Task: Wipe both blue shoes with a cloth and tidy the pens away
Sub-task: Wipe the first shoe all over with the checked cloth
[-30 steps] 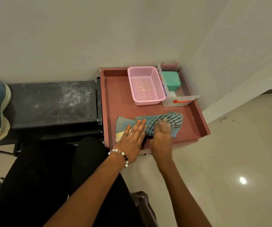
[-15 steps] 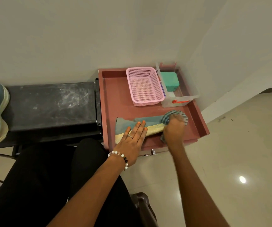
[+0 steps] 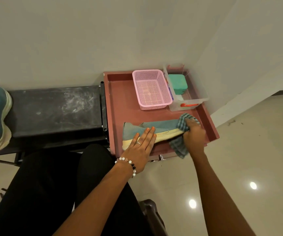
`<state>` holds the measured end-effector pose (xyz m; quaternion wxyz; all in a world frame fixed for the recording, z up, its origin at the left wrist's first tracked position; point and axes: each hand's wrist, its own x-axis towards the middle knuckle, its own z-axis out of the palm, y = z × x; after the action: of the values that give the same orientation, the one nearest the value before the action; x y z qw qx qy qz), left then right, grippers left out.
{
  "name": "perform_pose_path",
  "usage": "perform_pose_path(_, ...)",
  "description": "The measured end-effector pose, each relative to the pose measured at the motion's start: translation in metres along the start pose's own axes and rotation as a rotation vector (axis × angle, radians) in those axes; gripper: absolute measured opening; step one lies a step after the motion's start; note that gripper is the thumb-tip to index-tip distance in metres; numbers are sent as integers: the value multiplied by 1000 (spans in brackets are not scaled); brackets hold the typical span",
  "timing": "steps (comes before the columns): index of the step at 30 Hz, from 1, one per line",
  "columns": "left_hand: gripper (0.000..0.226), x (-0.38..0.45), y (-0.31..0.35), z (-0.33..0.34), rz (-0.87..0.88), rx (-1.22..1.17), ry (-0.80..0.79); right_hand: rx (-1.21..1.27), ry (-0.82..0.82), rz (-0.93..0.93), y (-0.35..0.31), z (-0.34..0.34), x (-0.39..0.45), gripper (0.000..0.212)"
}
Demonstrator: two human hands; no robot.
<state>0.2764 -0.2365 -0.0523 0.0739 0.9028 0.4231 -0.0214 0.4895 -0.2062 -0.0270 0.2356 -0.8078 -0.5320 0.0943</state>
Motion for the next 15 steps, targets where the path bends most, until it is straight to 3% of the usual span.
perform_pose_path(3,80,1,0,-4,-20,-12,-26,-35,-74,140,-9,0,22,45)
perform_pose_path(7,80,0,1,-6,-6,1,-32,-47,-48,74,-26,25,-13,43)
perform_pose_path(9,78,-2,3,-6,22,-1,-59,-53,-10,33,-30,32,-46,51)
perform_pose_path(13,79,-5,6,-7,25,-9,-90,197,-52,-31,-36,24,-75,61)
perform_pose_path(15,81,-4,5,-10,23,-18,-125,389,-75,52,-34,4,-74,60)
